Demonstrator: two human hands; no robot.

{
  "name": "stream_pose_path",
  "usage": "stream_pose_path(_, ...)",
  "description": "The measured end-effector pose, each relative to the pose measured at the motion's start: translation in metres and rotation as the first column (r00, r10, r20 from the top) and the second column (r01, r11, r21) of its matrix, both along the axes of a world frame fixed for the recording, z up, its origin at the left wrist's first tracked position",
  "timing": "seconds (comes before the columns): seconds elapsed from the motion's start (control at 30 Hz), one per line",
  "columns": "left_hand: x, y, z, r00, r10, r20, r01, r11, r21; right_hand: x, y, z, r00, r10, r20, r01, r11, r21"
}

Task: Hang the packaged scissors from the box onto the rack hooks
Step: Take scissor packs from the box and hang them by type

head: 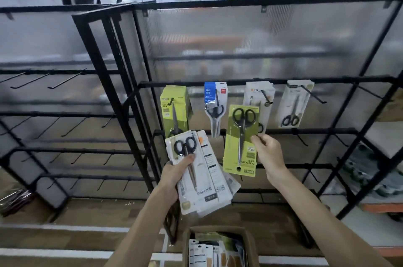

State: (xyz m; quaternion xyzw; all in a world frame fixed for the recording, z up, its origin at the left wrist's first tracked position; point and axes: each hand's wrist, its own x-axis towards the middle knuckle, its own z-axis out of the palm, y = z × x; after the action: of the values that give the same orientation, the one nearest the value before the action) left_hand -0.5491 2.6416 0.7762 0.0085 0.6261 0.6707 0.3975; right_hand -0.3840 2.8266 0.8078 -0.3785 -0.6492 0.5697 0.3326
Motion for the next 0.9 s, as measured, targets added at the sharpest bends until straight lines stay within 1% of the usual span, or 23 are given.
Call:
stream_pose_path(0.13,-0.017,-0.001,-0.008,0.999,0.034,-0.029,-0.034,0.999,-0.014,-0.030,0.001,-0.003,0.998,0.057,0.015,-0.057,0.998,0.016)
stream_pose_path(0.27,-0.038,-0.008,-0.011,0.996,0.054,-0.074,-0.056,0.998,-0.032,-0.052,-0.001,-0.004,0.982,0.178,0.064,-0.184,0.977,0.107)
stream_pose_path(0.33,-0.047,-0.008,-0.010,0.994,0.057,-0.097,-0.058,0.998,-0.014,-0.059,-0.002,-0.007,0.971,0.217,0.102,-0.230,0.963,0.142)
stream_pose_path(0.43,-0.056,-0.008,-0.006,0.997,0.047,-0.065,-0.045,0.999,0.028,-0.068,-0.008,-0.008,0.932,0.319,0.171,-0.341,0.932,0.123)
stream_pose_path(0.5,-0.060,-0.008,-0.005,0.998,0.027,-0.059,-0.024,0.998,0.058,-0.074,-0.013,-0.005,0.894,0.383,0.231,-0.422,0.895,0.146)
stream_pose_path(0.57,-0.066,-0.012,-0.004,0.997,0.017,-0.076,-0.011,0.997,0.075,-0.079,-0.017,0.003,0.886,0.381,0.265,-0.439,0.874,0.207)
stream_pose_path(0.63,-0.075,-0.021,-0.003,0.995,0.003,-0.100,0.005,0.997,0.074,-0.083,-0.020,0.011,0.885,0.291,0.362,-0.415,0.846,0.334)
stream_pose_path(0.7,-0.087,-0.034,-0.004,0.994,-0.020,-0.109,0.027,0.998,0.060,-0.083,-0.028,0.022,0.854,0.131,0.504,-0.411,0.762,0.500)
stream_pose_path(0.77,-0.097,-0.047,-0.005,0.994,-0.055,-0.097,0.058,0.998,0.036,-0.080,-0.043,0.041,0.832,-0.051,0.552,-0.392,0.651,0.650)
stream_pose_path(0.8,-0.102,-0.052,-0.004,0.993,-0.070,-0.091,0.073,0.997,0.036,-0.079,-0.052,0.052,0.816,-0.112,0.566,-0.408,0.583,0.703)
stream_pose_path(0.83,-0.106,-0.056,-0.005,0.993,-0.083,-0.089,0.087,0.995,0.039,-0.080,-0.062,0.065,0.766,-0.145,0.626,-0.484,0.511,0.710)
stream_pose_path(0.87,-0.109,-0.059,-0.006,0.991,-0.096,-0.093,0.100,0.994,0.043,-0.084,-0.074,0.077,0.682,-0.157,0.714,-0.597,0.445,0.668)
stream_pose_path(0.9,-0.111,-0.061,-0.006,0.988,-0.118,-0.100,0.123,0.991,0.047,-0.091,-0.085,0.085,0.582,-0.149,0.799,-0.709,0.387,0.589)
